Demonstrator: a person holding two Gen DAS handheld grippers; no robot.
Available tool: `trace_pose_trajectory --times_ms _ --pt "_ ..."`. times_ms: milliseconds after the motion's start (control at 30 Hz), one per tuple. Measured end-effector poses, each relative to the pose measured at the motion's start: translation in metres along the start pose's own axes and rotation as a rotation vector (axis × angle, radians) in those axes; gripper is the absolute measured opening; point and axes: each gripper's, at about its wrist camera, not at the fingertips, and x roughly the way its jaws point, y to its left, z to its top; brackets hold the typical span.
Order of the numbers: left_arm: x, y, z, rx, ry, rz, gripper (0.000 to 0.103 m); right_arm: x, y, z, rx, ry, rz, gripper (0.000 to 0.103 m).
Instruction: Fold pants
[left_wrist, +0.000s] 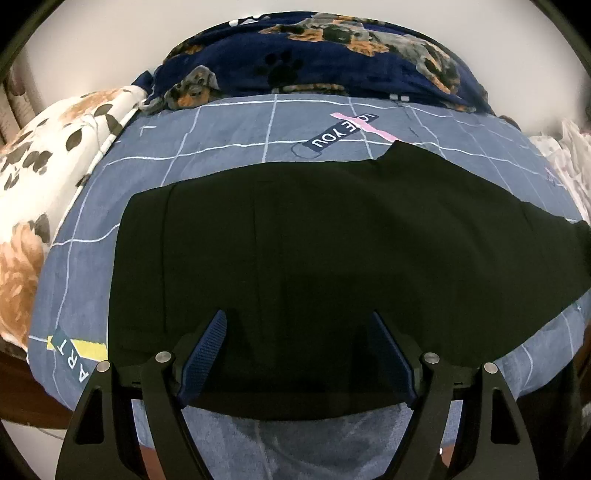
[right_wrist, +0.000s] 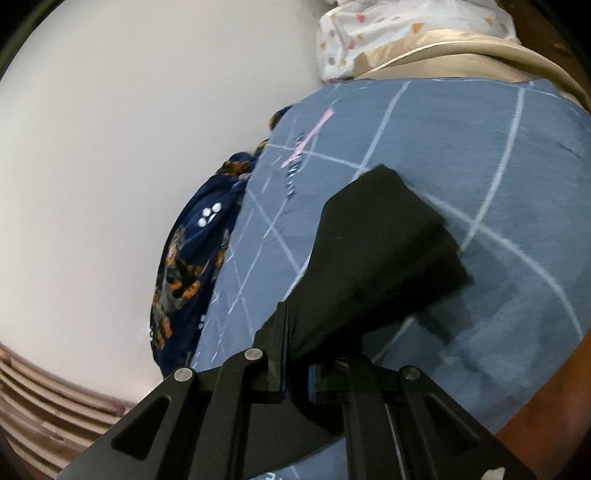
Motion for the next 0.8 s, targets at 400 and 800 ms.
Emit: trace_pose_trajectory --times_ms 400,800 --pt "0.003 -0.002 -0.001 0.011 0.018 0.007 0.083 0.035 0.071 -0.039 -0.146 0.122 0.062 0.008" --pt "0.006 -0.003 -0.001 0.01 0.035 0.004 0.083 0.066 0.094 -0.077 -0.206 0.238 0.052 0.009"
